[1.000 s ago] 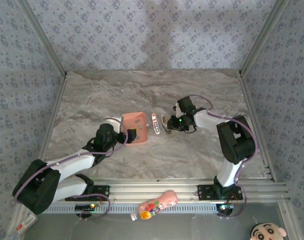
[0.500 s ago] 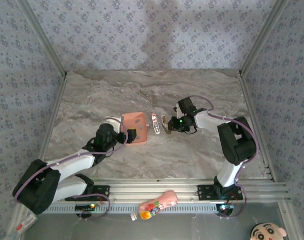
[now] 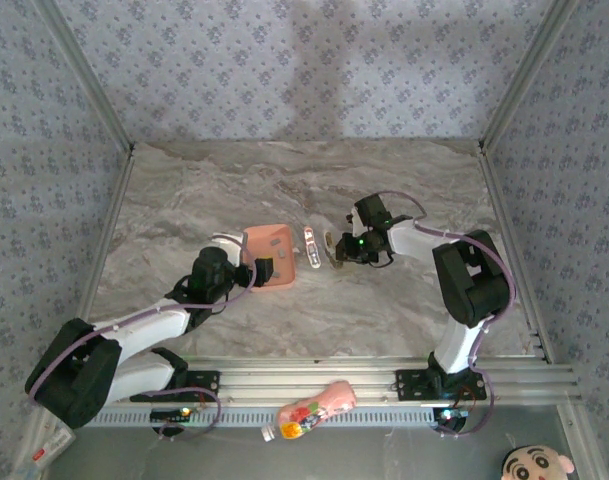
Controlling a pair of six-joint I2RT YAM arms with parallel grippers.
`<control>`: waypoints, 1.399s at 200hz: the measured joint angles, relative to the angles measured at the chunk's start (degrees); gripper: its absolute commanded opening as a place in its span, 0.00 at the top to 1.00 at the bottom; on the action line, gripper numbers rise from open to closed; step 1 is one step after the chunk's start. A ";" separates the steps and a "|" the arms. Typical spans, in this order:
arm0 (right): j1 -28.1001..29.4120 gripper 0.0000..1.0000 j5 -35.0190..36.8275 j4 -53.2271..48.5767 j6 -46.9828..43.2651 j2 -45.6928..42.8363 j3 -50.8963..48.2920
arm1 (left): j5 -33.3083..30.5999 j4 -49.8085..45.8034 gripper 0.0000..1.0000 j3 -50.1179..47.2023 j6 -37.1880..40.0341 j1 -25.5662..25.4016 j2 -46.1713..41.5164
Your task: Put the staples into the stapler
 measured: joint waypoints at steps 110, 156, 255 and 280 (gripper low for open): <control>0.42 0.76 0.81 -1.07 -0.44 1.62 2.75 | 0.02 -0.07 0.02 0.11 0.39 0.00 0.02; 0.72 0.81 0.81 -1.27 -0.70 2.01 2.75 | 0.00 0.00 0.02 0.11 0.42 0.00 0.17; 1.09 0.71 2.80 -2.56 0.17 -3.63 2.10 | 0.50 -4.24 0.02 6.97 0.35 0.72 1.07; 0.55 0.71 2.64 -2.54 3.69 -5.99 1.14 | 1.38 -7.85 0.02 12.26 -0.20 2.71 1.73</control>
